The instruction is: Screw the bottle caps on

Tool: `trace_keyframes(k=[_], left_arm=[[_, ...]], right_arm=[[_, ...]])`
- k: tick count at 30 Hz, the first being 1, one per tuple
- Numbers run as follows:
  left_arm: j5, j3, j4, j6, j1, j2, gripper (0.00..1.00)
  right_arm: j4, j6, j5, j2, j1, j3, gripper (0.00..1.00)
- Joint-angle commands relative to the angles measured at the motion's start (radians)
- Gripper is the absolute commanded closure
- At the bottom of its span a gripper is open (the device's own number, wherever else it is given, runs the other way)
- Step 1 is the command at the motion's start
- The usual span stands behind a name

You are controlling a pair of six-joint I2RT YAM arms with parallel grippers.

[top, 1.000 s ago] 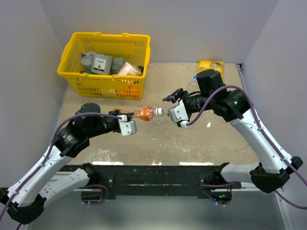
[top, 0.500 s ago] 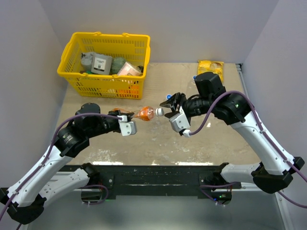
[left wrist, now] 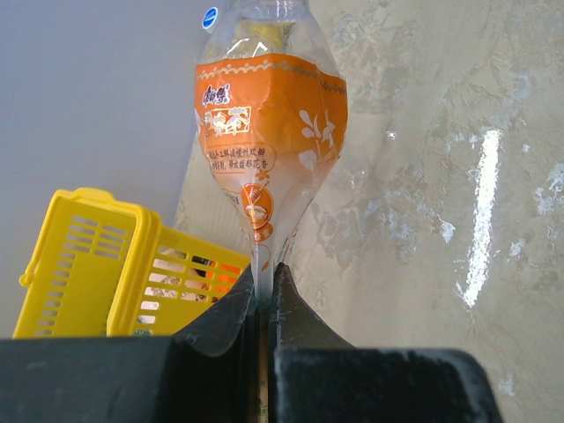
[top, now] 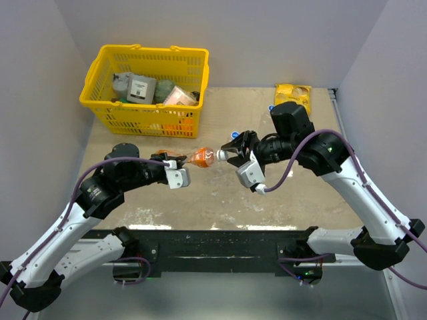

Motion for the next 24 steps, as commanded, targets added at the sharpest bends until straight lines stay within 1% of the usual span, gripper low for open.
trace_keyframes(k=[1,4,8,10,13,14,15,17,18,20,21,23,24], left_arm=[[0.016,0.025,0.058,0.007,0.005,-0.003,1.0],[0.016,0.027,0.06,0.006,0.006,0.0,1.0],[0.018,0.03,0.06,0.007,0.006,0.0,1.0],[0.018,0.03,0.06,0.009,0.006,0.0,1.0],[0.019,0.027,0.063,0.01,0.006,-0.002,1.0],[0.019,0.025,0.066,0.01,0.006,-0.002,1.0],[0.019,0.024,0.071,0.009,0.006,-0.002,1.0],[0.015,0.021,0.08,-0.002,0.008,-0.002,1.0],[0.007,0.021,0.101,-0.02,0.008,0.0,1.0],[-0.048,0.009,0.141,-0.052,0.008,0.003,1.0],[-0.069,0.009,0.175,-0.06,0.006,0.006,1.0],[-0.126,-0.002,0.215,-0.059,0.008,0.006,1.0],[-0.147,-0.007,0.265,-0.06,0.008,0.003,1.0]], right_arm=[[0.029,-0.026,-0.023,-0.014,0.011,0.0,0.55],[0.035,-0.026,-0.023,-0.011,0.014,-0.004,0.55],[0.044,-0.03,-0.02,-0.011,0.016,-0.01,0.58],[0.05,-0.03,-0.017,-0.011,0.019,-0.017,0.6],[0.063,-0.03,-0.02,-0.013,0.019,-0.025,0.65],[0.069,-0.03,-0.021,-0.014,0.022,-0.028,0.68],[0.069,-0.026,-0.023,-0.014,0.023,-0.025,0.78],[0.035,-0.013,-0.027,0.013,0.034,0.001,0.91],[0.029,0.032,-0.033,0.022,0.036,0.033,1.0],[0.05,0.118,-0.047,0.033,0.048,0.053,1.0],[0.06,0.226,-0.046,0.047,0.058,0.071,1.0],[0.089,0.368,-0.049,0.068,0.071,0.098,1.0],[0.103,0.514,-0.05,0.094,0.069,0.122,1.0]])
